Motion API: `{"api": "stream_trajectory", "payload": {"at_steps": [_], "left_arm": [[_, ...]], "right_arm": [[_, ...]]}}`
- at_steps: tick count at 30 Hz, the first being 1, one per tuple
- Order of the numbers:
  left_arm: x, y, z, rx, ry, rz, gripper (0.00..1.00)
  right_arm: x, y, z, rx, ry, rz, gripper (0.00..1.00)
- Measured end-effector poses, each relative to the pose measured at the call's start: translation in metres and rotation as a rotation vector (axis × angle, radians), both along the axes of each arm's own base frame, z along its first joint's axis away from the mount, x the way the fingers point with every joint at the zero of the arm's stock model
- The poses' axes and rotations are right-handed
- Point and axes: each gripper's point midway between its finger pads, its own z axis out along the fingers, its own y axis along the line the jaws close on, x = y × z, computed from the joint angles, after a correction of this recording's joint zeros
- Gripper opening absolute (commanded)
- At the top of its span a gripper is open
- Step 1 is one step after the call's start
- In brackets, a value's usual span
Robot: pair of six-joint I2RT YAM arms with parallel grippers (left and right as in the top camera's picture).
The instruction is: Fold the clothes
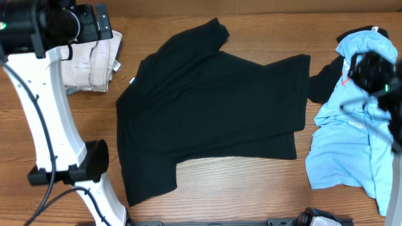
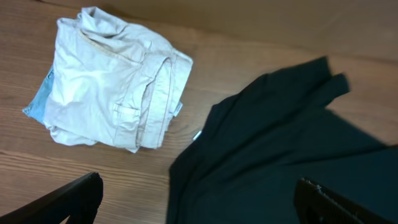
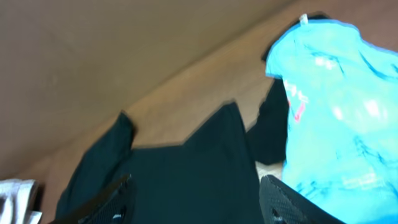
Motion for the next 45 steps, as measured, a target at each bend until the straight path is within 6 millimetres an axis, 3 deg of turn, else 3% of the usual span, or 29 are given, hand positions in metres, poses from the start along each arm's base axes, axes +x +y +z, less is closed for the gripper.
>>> {"api": "stream_trajectory", "payload": {"at_steps": [5, 7, 8, 10, 13, 15, 19, 23, 27, 31, 37, 45], "left_arm": [[-0.037, -0.014, 0.034, -0.011, -0.068, 0.000, 1.00], [-0.067, -0.019, 0.050, -0.007, -0.096, 0.002, 1.00], [-0.077, -0.019, 0.053, -0.009, -0.104, 0.013, 1.00], [-0.112, -0.015, 0.044, -0.016, -0.054, 0.061, 1.00], [-0.152, -0.010, 0.026, -0.029, -0.002, 0.134, 1.00], [-0.170, -0.006, 0.007, -0.037, 0.044, 0.183, 1.00], [-0.178, -0.003, -0.048, -0.060, 0.164, 0.268, 1.00], [-0.171, -0.002, -0.126, -0.093, 0.325, 0.377, 1.00], [-0.177, -0.008, -0.198, -0.142, 0.461, 0.470, 1.00], [-0.189, -0.024, -0.253, -0.231, 0.547, 0.488, 0.97], [-0.223, -0.036, -0.310, -0.278, 0.674, 0.502, 0.96], [-0.255, -0.039, -0.349, -0.273, 0.753, 0.504, 0.96]], "right_arm": [[-0.055, 0.016, -0.020, 0.051, 0.145, -0.008, 0.71], [-0.070, 0.021, -0.028, 0.064, 0.181, -0.010, 0.72], [-0.078, 0.023, -0.033, 0.070, 0.198, -0.011, 0.77], [-0.092, 0.027, -0.042, 0.077, 0.211, -0.014, 0.99], [-0.105, 0.033, -0.049, 0.087, 0.176, -0.017, 1.00], [-0.102, 0.039, -0.050, 0.117, 0.114, 0.001, 1.00], [-0.086, 0.055, -0.061, 0.198, 0.057, 0.082, 1.00], [-0.077, 0.067, -0.093, 0.285, 0.117, 0.136, 1.00], [-0.077, 0.072, -0.127, 0.333, 0.220, 0.155, 1.00], [-0.076, 0.071, -0.150, 0.359, 0.311, 0.148, 0.99], [-0.068, 0.064, -0.176, 0.358, 0.412, 0.131, 0.95], [-0.060, 0.058, -0.197, 0.359, 0.485, 0.116, 0.92]]}}
